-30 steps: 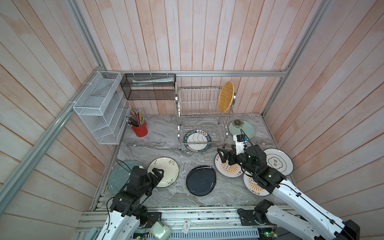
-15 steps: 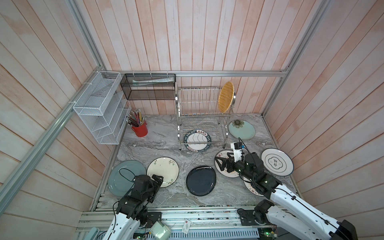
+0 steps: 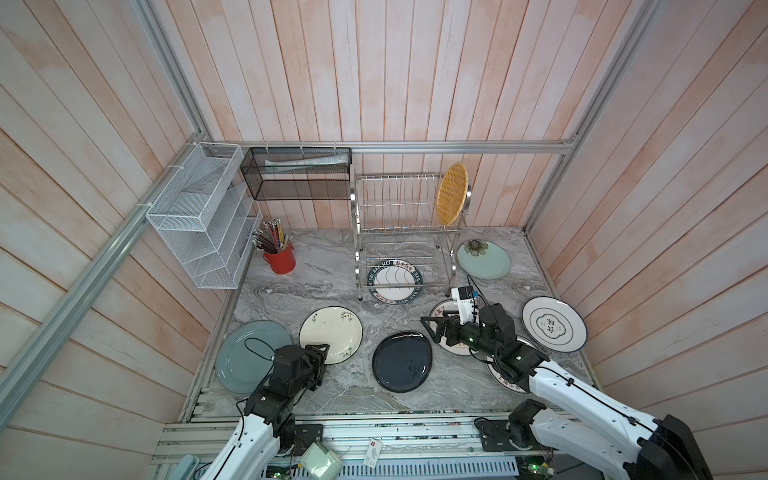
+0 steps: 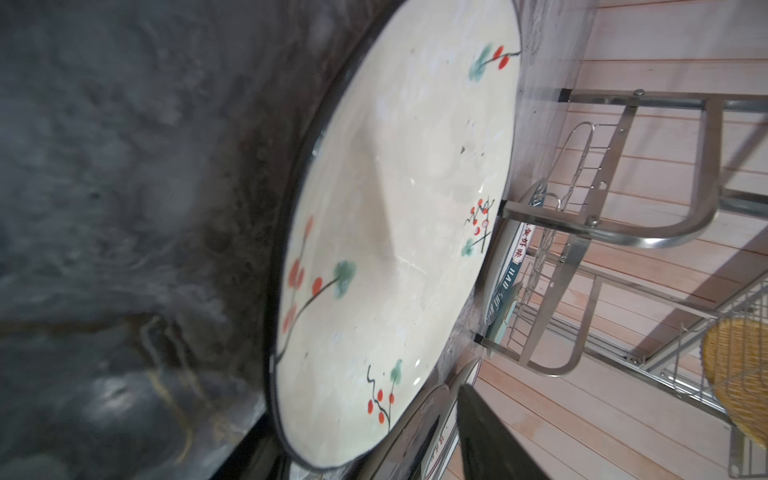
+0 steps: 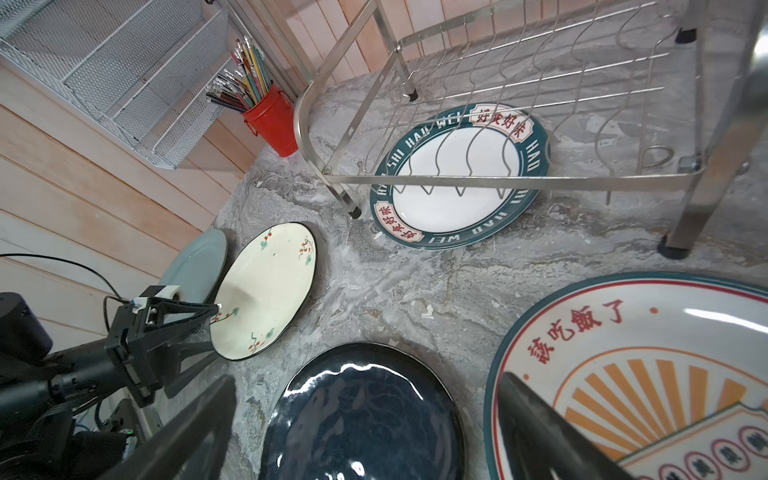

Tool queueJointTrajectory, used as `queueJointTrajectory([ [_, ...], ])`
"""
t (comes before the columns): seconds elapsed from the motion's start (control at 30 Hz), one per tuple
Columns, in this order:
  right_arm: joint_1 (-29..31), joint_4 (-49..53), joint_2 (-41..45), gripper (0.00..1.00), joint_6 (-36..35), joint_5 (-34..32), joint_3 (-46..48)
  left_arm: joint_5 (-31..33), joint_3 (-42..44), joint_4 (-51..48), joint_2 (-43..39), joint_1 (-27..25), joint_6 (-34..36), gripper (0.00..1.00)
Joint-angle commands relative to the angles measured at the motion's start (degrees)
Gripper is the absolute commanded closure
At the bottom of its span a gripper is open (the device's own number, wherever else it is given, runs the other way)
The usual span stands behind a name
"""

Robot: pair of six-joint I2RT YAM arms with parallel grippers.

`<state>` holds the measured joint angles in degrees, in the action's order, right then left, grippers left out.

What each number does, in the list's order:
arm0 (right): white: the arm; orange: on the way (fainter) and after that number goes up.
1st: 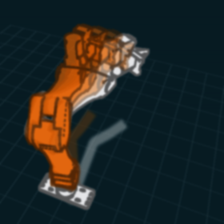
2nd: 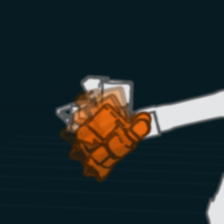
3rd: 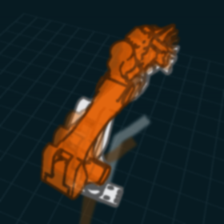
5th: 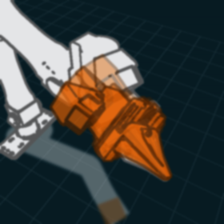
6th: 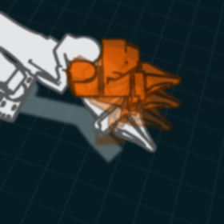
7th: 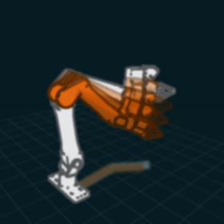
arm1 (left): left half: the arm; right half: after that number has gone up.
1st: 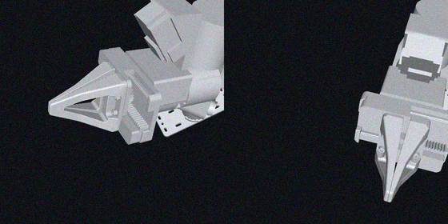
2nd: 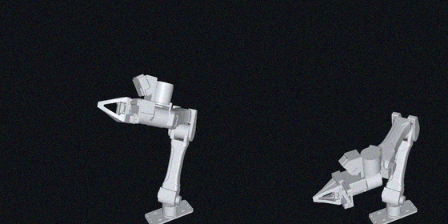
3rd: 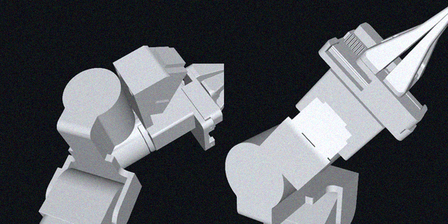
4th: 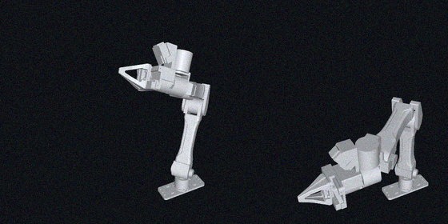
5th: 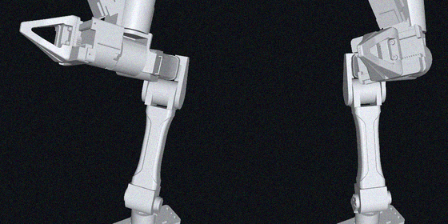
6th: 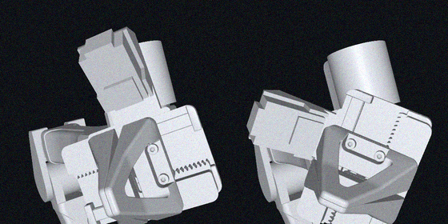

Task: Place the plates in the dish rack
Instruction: 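Grasp the cream berry-pattern plate edge with the left gripper while the right gripper waits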

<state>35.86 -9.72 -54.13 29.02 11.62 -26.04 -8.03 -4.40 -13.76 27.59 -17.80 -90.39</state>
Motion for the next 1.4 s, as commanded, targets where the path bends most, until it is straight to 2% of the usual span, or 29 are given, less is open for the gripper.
queueJointTrajectory([
  [0.0, 0.3, -3.8, -0.9, 0.02, 2.2, 3.4, 0.9, 1.8, 9.6, 0.3, -0.3, -0.2, -6.4, 0.49],
  [0.1, 0.4, -4.1, -0.7, 0.02, 2.9, 3.5, 1.0, 3.3, 9.5, -0.1, 0.1, -0.2, -9.1, 0.61],
  [0.37, 0.4, -4.4, -2.3, 0.02, 4.7, 4.4, 0.8, 5.0, 9.5, 2.1, 5.9, -0.2, -8.5, 0.65],
  [0.47, 0.4, -4.5, -2.1, 0.02, 5.4, 5.2, 1.1, 6.1, 9.5, 3.4, 8.7, -0.2, -7.7, 0.71],
  [0.6, 0.5, -4.9, -0.7, 0.02, 6.9, 5.2, 1.9, 6.7, 9.5, 8.3, 14.3, -0.2, -7.2, 0.83],
  [0.73, 0.4, -4.4, -0.3, 0.02, 7.3, 5.0, 2.1, 7.1, 9.1, 13.9, 22.3, -0.1, -7.1, 0.90],
  [0.83, 0.4, -1.4, -0.7, 0.02, 6.3, 5.5, 0.5, 6.9, 8.5, 16.2, 28.2, -0.1, -6.7, 0.99],
  [1.0, 0.5, 2.2, 0.7, 0.02, 6.4, 4.6, -0.3, 6.2, 7.5, 19.3, 33.8, 0.0, -4.7, 1.00],
  [1.13, 0.4, 5.3, 0.8, 0.02, 5.5, 4.5, -1.3, 6.4, 6.5, 16.4, 30.2, -0.1, -4.3, 1.00],
  [1.37, 0.4, 9.4, 4.1, 0.02, 4.4, 3.4, -1.4, 9.5, 0.1, -1.5, 11.8, 0.0, -0.5, 1.00],
])
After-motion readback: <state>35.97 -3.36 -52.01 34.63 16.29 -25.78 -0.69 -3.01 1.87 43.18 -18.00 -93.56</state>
